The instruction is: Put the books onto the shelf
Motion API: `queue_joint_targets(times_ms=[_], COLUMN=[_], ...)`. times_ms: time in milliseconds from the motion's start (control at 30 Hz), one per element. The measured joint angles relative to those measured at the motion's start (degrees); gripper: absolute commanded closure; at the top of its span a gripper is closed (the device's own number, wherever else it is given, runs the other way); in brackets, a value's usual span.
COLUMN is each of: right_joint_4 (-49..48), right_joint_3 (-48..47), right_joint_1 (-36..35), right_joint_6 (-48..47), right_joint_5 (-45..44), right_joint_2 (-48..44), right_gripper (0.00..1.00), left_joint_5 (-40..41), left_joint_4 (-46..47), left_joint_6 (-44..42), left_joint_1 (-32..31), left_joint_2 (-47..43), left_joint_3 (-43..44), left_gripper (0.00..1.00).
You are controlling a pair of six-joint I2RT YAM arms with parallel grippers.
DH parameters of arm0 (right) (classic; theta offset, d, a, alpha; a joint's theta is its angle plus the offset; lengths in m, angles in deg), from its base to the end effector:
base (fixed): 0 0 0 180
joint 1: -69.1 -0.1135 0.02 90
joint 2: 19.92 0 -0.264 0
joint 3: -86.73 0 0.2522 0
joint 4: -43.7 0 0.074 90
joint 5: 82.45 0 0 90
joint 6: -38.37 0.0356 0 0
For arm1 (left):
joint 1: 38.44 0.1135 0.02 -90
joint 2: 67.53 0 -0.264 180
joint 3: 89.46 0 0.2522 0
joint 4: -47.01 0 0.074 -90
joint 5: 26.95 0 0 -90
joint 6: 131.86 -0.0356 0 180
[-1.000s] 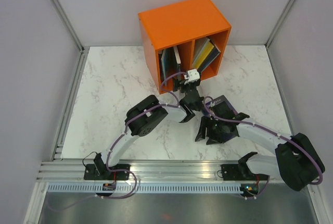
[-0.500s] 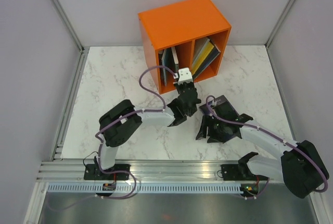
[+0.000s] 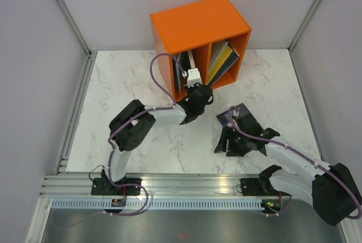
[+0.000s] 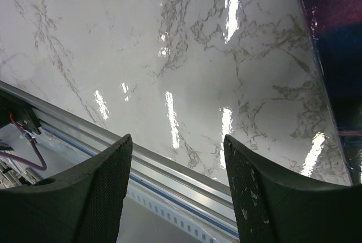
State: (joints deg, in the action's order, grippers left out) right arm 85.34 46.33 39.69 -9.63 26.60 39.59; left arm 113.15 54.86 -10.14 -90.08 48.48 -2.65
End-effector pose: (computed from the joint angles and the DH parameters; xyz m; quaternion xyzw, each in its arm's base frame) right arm 0.1484 0.0970 0.1645 0.0631 0.9531 0.2753 0.1088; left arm 0.2983 -0.3329 0.1925 -0.1058 0.7782 -0.0785 0.6141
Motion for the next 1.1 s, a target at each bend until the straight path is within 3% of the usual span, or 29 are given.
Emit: queue_joint_targets(times_ms=[267,467,733,833,933,1100], right_joint_4=[0.42,0.59,0.85,0.98,2.01,4.22], right_joint_3=[2.25,3.08,3.48,3.48,3.48,3.10], right_joint_1=[0.00,0.02,0.02,0.00,0.02,0.00], right_joint_6=[0.83,1.51,1.95,1.97,2.34,2.54], right_joint_5=[-0.02,-0.07,-0.76,-0.92,-1.03,-2.19], right_joint_2=[-2.51,-4.26,-4.46,-4.61,-6.36,-10.49], right_gripper=[0.30,0.30,0.30,0.30,0.30,0.29], left_joint_5=[-3.65,-1.20,7.30,7.96,7.76,3.65], left_joint_4=[-2.78,-7.52,-33.38,-37.20,-38.58,-36.30], left_joint_6=[0.13,0.61,11.78,13.64,14.45,15.08], left_joint_1=[5.60,8.48,8.22,8.22,8.39,7.69], left_joint_2=[8.39,12.72,19.82,23.08,23.26,15.19], left_joint_3=[12.31,22.14,41.75,47.82,48.24,34.51], left_gripper=[0.98,0.98,0.98,0.86,0.58,0.36])
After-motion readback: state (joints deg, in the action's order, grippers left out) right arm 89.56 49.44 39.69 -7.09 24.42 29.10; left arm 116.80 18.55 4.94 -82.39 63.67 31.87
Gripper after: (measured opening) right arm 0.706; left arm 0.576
